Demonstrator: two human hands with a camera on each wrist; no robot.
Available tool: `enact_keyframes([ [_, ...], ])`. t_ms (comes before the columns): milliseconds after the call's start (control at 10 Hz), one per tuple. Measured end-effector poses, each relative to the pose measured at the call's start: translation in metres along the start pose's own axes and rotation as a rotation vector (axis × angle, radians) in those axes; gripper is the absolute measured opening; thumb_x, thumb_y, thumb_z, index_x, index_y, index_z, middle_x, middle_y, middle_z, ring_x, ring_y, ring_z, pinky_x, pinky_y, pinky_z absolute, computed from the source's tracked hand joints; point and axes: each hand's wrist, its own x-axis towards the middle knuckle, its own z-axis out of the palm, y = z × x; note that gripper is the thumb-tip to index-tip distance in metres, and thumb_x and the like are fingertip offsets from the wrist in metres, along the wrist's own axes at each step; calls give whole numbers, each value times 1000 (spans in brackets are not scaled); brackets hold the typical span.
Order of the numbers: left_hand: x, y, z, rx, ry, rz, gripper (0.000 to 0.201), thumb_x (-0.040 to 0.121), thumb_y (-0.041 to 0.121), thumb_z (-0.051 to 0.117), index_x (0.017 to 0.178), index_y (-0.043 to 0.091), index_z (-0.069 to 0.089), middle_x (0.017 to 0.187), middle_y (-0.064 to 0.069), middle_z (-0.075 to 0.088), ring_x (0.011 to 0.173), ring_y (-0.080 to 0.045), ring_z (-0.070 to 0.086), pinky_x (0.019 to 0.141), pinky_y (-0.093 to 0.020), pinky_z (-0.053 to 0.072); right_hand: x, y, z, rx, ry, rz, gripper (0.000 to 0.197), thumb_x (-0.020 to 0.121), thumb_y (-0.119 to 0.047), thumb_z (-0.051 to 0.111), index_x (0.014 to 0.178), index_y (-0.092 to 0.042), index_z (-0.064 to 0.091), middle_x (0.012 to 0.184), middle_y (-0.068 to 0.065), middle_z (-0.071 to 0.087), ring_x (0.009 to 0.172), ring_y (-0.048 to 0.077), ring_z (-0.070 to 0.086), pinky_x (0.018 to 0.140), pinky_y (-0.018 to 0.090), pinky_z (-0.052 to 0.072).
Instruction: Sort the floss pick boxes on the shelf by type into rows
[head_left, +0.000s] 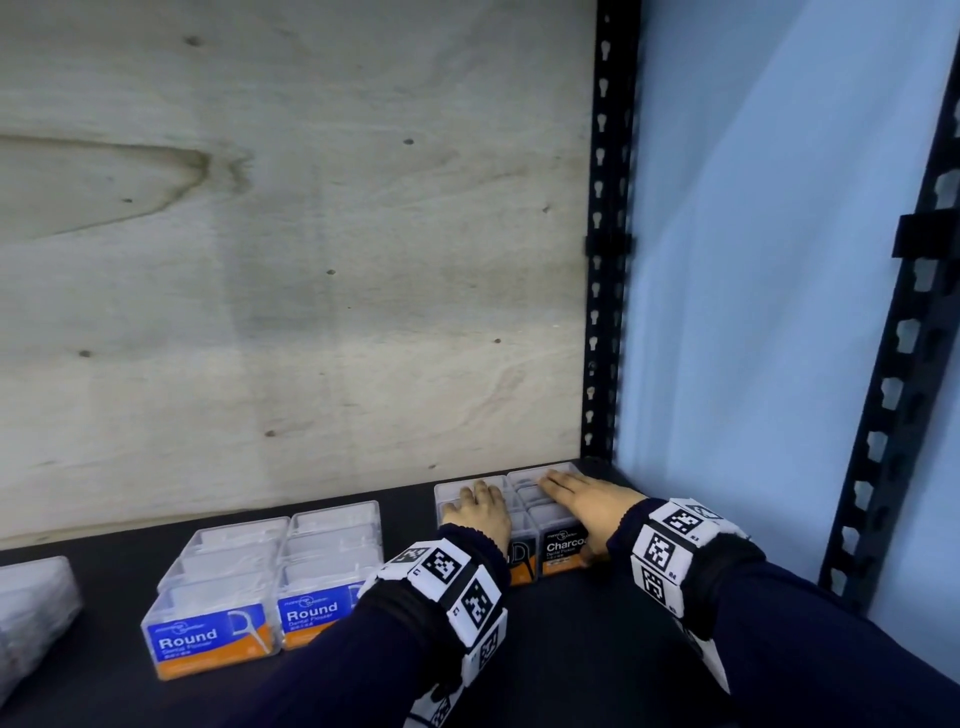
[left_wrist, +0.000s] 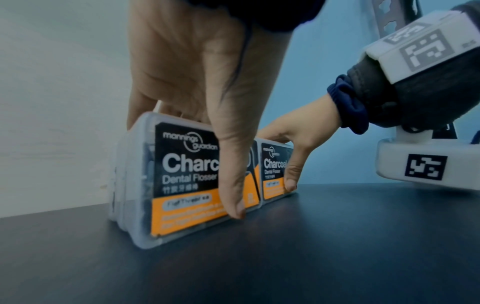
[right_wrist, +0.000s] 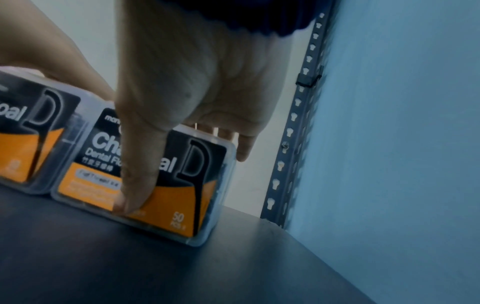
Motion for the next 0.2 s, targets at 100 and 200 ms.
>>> enact_keyframes([
  [100,4,-3,3,2,-6,20,65,96,8,45,149,1,9,159,-15,8,146,-31,13,115,-45,24,0,2,4,62,-1,8,109,75,-18,75,150,-15,-3,161,3,-4,148,21,0,122,33,9],
  [200,0,-6,-3,-47,-15,42,70,95,13,49,150,2,7,160,-13,4,147,-29,11,118,-44,22,-7,2,0,111,3,8,110,74,-25,75,150,-15,-4,160,3,-6,148,20,-3,122,32,6],
])
